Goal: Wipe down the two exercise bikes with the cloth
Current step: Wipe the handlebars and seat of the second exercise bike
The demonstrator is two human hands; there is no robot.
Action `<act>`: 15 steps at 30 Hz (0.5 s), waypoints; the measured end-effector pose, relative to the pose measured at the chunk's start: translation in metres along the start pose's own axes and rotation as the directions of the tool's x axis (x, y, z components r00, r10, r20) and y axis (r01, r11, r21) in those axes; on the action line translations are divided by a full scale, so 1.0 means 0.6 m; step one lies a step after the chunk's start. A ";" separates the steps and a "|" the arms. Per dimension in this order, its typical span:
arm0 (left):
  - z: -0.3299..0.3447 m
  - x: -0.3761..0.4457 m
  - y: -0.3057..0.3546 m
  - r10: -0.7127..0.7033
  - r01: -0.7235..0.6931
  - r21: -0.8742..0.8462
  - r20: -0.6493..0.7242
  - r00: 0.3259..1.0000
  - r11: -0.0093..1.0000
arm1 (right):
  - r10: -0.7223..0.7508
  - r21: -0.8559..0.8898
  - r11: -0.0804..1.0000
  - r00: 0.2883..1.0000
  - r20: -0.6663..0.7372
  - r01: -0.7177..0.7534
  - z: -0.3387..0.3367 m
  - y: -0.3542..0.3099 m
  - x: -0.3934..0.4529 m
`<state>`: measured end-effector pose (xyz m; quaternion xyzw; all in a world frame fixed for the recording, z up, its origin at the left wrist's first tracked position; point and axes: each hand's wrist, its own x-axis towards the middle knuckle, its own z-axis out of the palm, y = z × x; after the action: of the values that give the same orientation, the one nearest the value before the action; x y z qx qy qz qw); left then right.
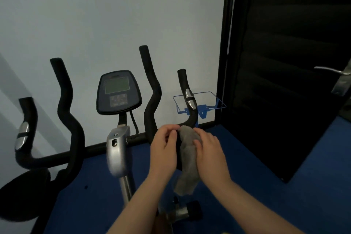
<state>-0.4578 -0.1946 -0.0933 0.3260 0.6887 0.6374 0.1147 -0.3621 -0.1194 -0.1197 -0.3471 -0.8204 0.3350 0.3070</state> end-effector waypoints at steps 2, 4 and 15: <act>0.008 0.004 -0.008 -0.023 0.024 -0.038 0.010 1.000 0.999 | 0.082 0.179 0.981 0.996 -0.040 -0.074 -0.001 0.001 -0.018; 0.016 0.005 -0.015 -0.006 0.006 -0.011 0.007 1.000 1.000 | 0.115 0.259 0.960 0.993 -0.024 -0.105 -0.015 0.004 -0.016; 0.053 -0.010 -0.040 0.181 -0.145 0.142 -0.281 0.943 0.979 | -0.068 0.313 0.944 0.989 -0.128 0.106 0.020 0.001 0.002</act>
<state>-0.4422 -0.1724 -0.1230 0.2906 0.7056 0.6434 -0.0612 -0.3712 -0.1222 -0.1271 -0.2750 -0.7509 0.4287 0.4204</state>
